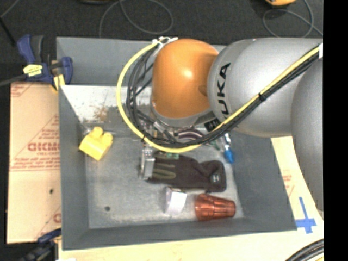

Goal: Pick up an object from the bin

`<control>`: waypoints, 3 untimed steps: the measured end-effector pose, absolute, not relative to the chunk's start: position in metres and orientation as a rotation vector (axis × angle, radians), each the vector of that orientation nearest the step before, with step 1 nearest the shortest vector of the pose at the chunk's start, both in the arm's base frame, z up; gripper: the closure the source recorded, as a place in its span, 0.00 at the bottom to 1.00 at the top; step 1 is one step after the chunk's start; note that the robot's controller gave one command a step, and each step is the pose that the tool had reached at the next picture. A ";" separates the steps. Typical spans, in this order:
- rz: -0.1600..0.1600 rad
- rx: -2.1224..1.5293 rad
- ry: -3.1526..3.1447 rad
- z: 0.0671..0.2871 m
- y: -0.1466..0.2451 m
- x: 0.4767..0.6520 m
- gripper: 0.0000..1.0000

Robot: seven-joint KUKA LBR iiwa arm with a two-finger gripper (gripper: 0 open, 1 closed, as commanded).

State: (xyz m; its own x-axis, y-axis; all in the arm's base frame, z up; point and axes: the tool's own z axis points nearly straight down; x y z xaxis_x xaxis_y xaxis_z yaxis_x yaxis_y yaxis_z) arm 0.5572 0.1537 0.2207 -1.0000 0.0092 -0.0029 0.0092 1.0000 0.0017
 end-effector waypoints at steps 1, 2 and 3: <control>0.003 0.015 3.139 0.221 0.154 0.557 0.00; 0.006 0.034 3.133 0.174 0.119 0.552 0.00; 0.000 -0.075 3.141 0.153 0.092 0.547 0.00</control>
Offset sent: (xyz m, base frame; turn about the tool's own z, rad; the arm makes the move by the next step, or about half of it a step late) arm -0.0088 -0.0459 -0.0627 0.0210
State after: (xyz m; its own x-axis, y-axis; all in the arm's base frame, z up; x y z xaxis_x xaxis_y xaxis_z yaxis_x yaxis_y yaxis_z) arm 0.5467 0.0924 0.1531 -0.9989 -0.0478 0.0000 -0.0478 0.9989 0.0003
